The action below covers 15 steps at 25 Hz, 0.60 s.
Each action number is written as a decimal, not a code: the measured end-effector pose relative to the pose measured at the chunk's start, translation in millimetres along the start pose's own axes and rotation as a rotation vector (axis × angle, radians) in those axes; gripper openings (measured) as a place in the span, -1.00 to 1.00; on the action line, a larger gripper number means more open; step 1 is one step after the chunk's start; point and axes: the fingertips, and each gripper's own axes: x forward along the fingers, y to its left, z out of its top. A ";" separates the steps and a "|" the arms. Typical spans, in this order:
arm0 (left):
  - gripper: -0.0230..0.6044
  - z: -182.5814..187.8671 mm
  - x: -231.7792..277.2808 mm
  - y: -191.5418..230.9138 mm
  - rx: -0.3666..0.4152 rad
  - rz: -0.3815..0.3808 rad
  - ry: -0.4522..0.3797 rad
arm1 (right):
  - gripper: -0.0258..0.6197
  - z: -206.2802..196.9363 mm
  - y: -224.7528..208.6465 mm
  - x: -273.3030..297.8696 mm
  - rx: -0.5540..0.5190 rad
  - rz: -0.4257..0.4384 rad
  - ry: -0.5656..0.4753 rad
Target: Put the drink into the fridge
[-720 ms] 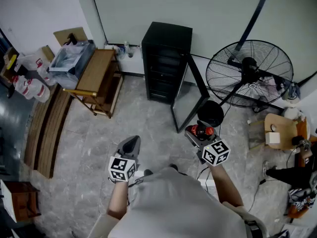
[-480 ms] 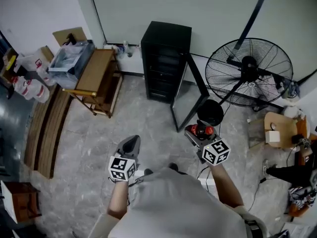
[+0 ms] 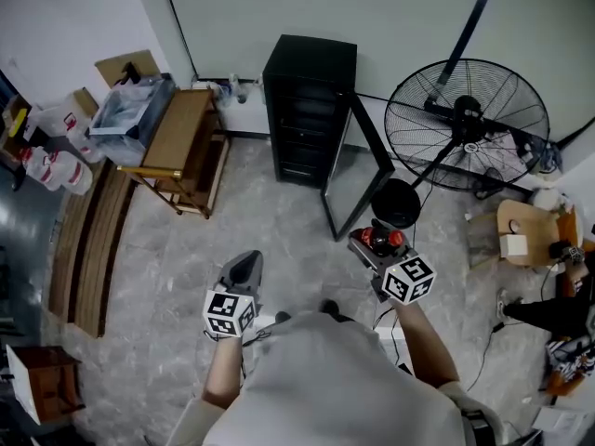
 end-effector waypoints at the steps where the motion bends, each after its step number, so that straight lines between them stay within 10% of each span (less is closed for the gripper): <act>1: -0.90 -0.9 -2.2 2.0 -0.001 0.001 0.002 | 0.03 -0.6 2.0 0.2 0.001 -0.002 0.000; 15: -0.90 -15.5 -44.3 41.8 0.016 -0.036 0.018 | 0.04 -8.4 53.3 21.7 -0.022 -0.040 -0.009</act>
